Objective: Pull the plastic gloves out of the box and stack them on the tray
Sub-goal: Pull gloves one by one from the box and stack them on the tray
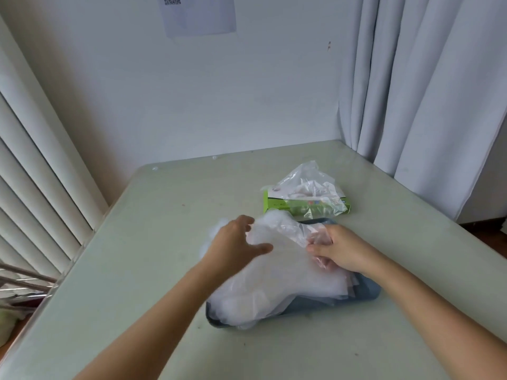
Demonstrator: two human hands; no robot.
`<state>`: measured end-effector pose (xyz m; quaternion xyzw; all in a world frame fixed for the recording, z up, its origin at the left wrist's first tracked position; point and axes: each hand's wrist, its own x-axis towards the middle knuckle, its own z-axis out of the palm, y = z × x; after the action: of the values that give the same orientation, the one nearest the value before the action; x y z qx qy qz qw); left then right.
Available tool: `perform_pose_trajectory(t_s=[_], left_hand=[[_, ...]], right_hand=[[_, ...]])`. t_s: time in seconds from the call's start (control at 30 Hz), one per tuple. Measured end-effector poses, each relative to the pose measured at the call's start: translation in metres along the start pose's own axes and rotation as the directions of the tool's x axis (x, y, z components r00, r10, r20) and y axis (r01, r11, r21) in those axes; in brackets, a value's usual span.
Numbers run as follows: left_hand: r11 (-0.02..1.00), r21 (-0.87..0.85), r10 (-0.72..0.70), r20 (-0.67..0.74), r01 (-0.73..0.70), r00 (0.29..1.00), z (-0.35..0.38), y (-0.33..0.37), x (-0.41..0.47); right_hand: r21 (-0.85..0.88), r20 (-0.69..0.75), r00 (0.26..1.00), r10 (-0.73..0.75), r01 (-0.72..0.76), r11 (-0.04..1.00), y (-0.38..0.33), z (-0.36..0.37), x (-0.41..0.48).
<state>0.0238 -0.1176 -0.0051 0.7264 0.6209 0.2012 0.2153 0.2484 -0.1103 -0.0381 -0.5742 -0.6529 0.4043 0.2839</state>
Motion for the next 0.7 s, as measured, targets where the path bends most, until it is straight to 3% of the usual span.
perform_pose_trajectory(t_s=[0.07,0.13,0.27,0.33,0.4,0.53,0.7], left_hand=[[0.99,-0.087,-0.107,0.082,0.115,0.991,-0.004,-0.007,0.02],[0.985,-0.109,-0.116,0.173,0.136,0.978,-0.005,-0.007,0.033],[0.968,-0.25,0.051,0.286,0.023,0.957,-0.02,0.0,0.045],[0.928,-0.369,0.205,0.388,-0.052,0.898,-0.028,0.0,0.047],[0.83,-0.557,0.356,0.482,-0.034,0.801,-0.033,-0.002,0.044],[0.571,-0.8,0.503,0.519,0.184,0.691,-0.031,-0.015,0.043],[0.391,-0.89,0.532,0.427,0.235,0.731,-0.043,-0.018,0.031]], right_hand=[[0.027,-0.02,1.0,-0.015,0.016,1.0,0.0,-0.001,-0.001],[0.046,-0.043,0.997,-0.068,0.07,0.996,-0.004,-0.002,-0.005],[0.131,-0.049,0.968,-0.245,0.249,0.959,-0.026,-0.007,-0.017],[0.148,-0.063,0.947,-0.315,0.321,0.935,-0.04,-0.013,-0.02],[0.165,-0.04,0.936,-0.35,0.352,0.921,-0.058,-0.02,-0.024],[0.213,0.056,0.924,-0.379,0.36,0.908,-0.087,-0.031,-0.03],[0.271,0.049,0.949,-0.31,0.286,0.919,-0.093,-0.034,-0.027]])
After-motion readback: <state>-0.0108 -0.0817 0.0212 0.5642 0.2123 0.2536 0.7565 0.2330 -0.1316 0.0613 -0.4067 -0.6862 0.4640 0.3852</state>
